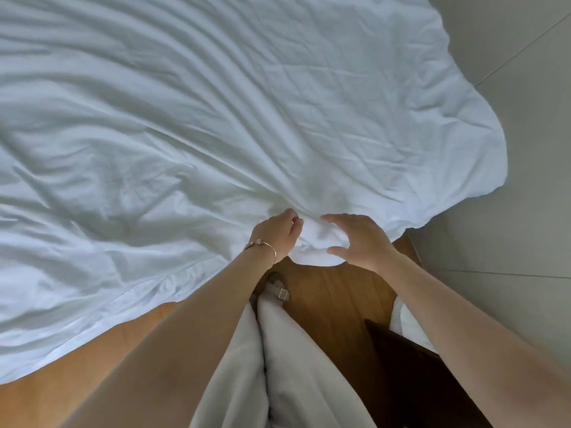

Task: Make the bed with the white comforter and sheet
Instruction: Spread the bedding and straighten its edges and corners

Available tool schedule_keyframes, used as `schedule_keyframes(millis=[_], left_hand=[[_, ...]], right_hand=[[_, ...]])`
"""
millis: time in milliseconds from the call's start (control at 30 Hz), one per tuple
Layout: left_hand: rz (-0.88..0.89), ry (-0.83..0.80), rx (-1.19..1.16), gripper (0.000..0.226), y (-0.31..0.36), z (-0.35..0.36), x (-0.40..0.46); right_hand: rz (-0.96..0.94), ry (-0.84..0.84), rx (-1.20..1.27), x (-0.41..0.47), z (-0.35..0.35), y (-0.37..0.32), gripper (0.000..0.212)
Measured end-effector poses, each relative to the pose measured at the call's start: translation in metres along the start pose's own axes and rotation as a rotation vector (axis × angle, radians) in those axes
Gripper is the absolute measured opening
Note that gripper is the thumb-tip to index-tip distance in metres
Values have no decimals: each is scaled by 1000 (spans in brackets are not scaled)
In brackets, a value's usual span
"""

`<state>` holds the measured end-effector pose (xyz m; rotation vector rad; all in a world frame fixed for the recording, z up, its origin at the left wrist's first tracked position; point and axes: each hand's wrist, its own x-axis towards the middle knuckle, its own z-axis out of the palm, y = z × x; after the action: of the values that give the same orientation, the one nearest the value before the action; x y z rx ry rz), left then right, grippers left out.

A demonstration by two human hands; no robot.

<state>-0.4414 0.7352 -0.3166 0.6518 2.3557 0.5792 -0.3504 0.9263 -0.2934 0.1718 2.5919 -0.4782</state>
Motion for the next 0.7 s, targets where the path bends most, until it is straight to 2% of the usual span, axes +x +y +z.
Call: schedule_keyframes(millis=[100,233,333,400,467,533,667,700], left_hand=[[54,56,182,28,-41,0,-22],[301,181,505,25,-112,-1,-59],[210,221,676,60,-157,-9,-83],[106,336,704,54,-175,-18,-95],[-53,402,590,48,-185,-33,-99],[-162,337,376,48,-190,-53,-102],[-155,53,92,44,-210,-86,-106],[-129,21,51,35,-214,-96,-108]], right_hand=[[-66,-20,43,10,28,-30,48],[-154,-14,144,17,62,-75,29],[-210,-18,124,29,82,-112,41],[-189,13,82,40,92,-134,63],[-113,32,2,49,100,-154,80],[-36,77,-44,54,107,-170,82],[-56,362,10,63,114,-194,41],[-53,336,45,64,111,-199,35]])
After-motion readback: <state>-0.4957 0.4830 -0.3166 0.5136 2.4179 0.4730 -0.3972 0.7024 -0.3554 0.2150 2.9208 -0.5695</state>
